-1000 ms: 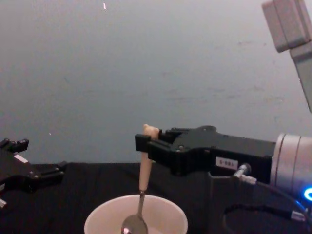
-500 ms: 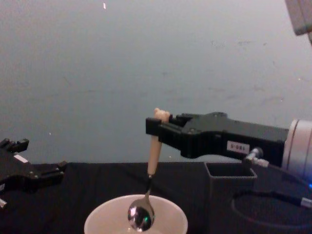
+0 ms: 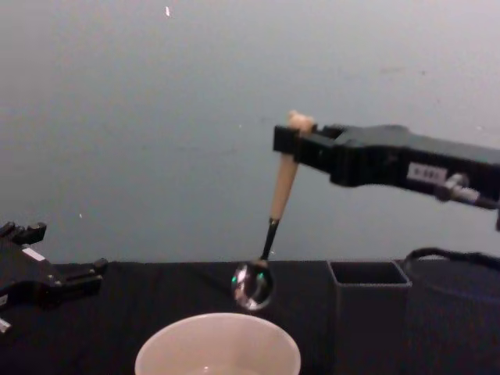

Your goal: Pick up the stirring spoon with one hand, stir inside the cup, then place it back in its original position.

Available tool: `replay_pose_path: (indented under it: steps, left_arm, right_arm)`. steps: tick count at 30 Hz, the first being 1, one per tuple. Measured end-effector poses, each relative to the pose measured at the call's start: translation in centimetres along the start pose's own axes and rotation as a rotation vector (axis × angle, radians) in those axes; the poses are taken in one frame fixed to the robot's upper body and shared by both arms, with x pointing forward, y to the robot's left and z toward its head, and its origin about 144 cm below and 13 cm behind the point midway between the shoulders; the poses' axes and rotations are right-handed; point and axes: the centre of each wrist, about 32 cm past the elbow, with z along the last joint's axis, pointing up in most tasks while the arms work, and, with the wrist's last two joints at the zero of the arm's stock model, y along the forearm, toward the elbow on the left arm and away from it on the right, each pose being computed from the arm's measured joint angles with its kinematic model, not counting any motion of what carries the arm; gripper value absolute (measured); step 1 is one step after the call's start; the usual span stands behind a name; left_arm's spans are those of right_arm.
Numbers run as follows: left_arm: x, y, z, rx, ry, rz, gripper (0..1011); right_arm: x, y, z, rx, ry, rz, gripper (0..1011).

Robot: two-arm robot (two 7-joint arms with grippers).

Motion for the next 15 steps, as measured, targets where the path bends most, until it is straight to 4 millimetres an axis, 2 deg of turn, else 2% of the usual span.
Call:
replay_pose_path:
  steps: [15]
  left_arm:
    - [0.0, 0.0, 0.0, 0.0, 0.0, 0.0, 1001]
  right_arm:
    - [1.8, -3.2, 1.4, 0.072, 0.014, -0.105, 214]
